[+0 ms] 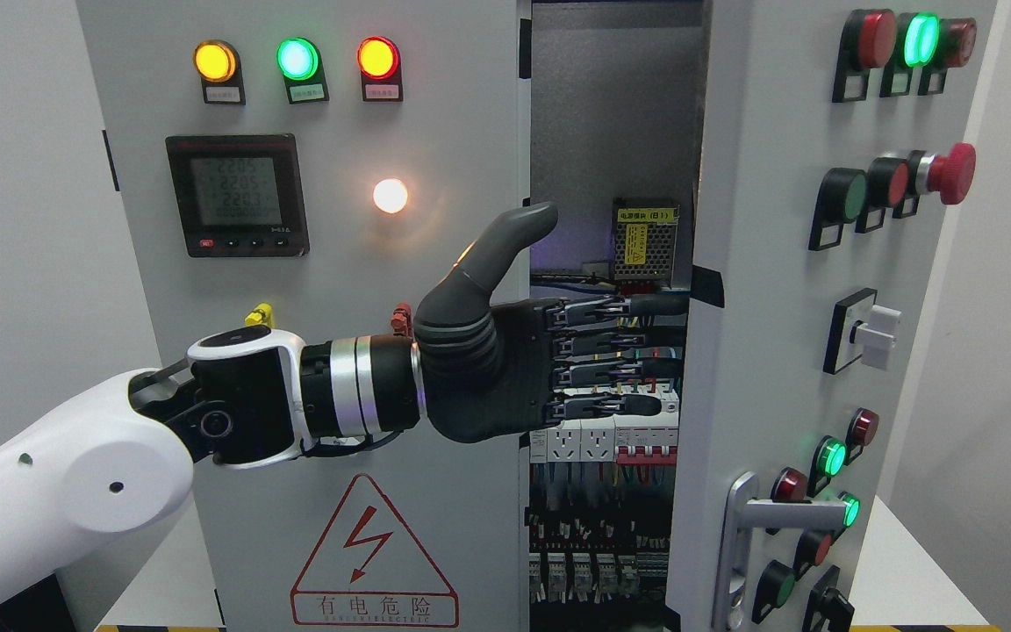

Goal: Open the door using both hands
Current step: 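Insert the left hand fingers into the gap behind the door edge, then push the door edge outward with the left hand, swinging it open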

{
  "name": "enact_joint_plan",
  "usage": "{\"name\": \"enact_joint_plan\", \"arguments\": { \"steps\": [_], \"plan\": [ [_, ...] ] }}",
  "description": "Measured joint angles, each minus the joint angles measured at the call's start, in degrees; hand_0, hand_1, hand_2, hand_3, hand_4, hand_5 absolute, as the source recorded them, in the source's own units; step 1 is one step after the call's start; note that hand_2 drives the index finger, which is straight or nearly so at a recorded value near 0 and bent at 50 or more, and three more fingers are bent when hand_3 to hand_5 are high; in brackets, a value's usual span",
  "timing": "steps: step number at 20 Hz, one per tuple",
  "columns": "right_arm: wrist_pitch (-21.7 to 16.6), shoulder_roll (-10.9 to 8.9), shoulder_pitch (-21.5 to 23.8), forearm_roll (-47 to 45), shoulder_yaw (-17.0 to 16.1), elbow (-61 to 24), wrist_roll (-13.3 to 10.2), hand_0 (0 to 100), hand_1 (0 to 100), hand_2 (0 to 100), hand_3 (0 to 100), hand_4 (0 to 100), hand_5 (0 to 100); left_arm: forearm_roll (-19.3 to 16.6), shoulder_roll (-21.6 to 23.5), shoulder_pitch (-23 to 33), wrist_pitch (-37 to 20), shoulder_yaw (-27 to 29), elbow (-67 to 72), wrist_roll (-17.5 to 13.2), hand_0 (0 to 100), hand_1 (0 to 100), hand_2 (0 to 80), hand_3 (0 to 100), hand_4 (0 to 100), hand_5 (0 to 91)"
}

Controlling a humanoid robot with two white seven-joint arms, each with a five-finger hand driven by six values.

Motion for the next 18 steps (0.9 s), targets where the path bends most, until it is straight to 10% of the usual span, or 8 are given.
{"name": "enact_joint_plan", "arguments": {
  "steps": [18],
  "plan": [
    [0.0,0.0,0.0,0.0,0.0,0.0,0.2,0,0,0,0,0,0,-0.2,-7.7,2.1,0.3,4.2,2.1,0.3,0,0,0.0,0,4,0.0]
  ]
}}
